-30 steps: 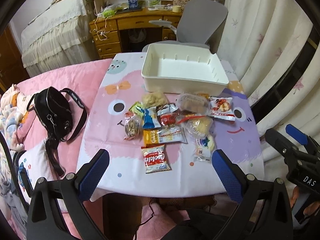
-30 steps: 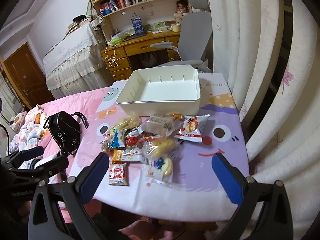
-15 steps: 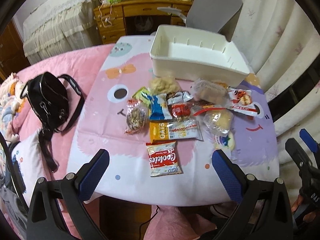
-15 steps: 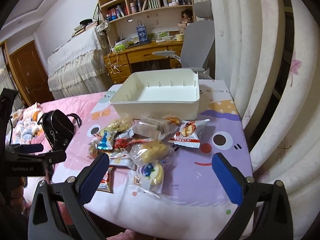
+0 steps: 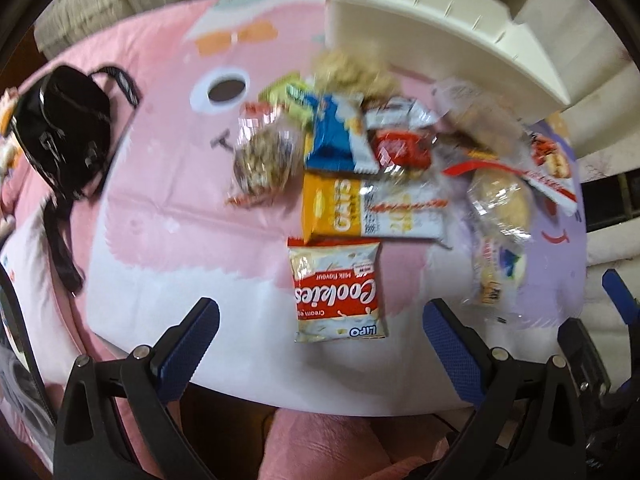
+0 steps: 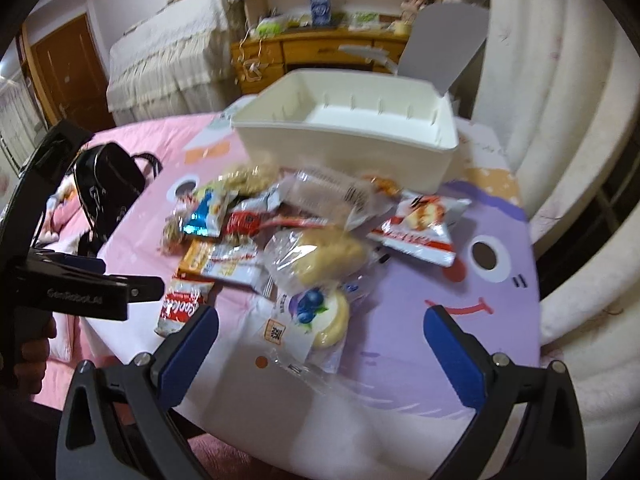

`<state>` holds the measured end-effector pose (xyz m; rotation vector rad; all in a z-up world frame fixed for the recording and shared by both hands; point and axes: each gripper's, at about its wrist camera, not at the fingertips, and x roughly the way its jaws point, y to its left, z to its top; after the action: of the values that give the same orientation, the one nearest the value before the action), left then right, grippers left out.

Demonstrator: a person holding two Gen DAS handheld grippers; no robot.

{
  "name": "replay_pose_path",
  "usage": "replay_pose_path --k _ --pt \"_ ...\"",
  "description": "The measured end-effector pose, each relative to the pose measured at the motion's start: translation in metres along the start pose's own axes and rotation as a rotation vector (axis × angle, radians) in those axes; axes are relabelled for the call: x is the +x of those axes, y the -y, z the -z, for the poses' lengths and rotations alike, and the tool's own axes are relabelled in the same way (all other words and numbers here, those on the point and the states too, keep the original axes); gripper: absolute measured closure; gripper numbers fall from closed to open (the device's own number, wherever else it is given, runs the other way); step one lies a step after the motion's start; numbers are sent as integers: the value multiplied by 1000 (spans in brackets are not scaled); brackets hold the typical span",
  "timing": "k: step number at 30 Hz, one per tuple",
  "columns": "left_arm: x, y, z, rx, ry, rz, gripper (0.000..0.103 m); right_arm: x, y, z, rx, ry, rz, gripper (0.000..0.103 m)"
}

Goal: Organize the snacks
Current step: 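Lower left tool onto Cookies packet while right tool lowers onto blueberry cake packet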

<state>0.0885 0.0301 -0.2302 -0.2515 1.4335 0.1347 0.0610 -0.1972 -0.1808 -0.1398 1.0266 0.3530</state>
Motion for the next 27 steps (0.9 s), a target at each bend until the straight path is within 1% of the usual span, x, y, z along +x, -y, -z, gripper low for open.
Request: replay_pose_path --k 3,7,11,12,13,15,18,20,23,24,25,27 --pt "18 -1 -5 -13 -62 2 2 15 -3 -1 5 -44 -7 0" --pt "38 -2 -12 -20 -119 4 2 38 -4 1 8 -113 6 2" --pt "53 -5 -20 -34 -169 0 2 61 -3 4 24 -199 -16 7" --pt "58 -6 -21 -40 -185 -2 4 65 -3 4 27 -211 -21 8" --pt "61 -7 -22 -47 -199 -3 8 70 -4 4 31 -228 -28 9" --pt "66 -11 -24 -60 -221 -18 11 75 -5 5 32 -247 -31 9" --pt "72 -16 -28 -85 -241 0 17 82 -6 4 31 -269 -27 9" --pt "76 -19 -30 -93 -249 5 17 86 -6 4 33 -280 -32 10" --pt "80 -19 -39 -87 -265 8 20 90 -7 2 31 -288 -35 15" --pt "81 -19 -40 -85 -271 20 25 91 -7 2 30 -291 -35 17" --pt "83 -16 -48 -84 -278 23 30 93 -7 1 29 -295 -34 18" --pt "85 -10 -51 -79 -284 32 36 95 -8 2 28 -304 -32 23"
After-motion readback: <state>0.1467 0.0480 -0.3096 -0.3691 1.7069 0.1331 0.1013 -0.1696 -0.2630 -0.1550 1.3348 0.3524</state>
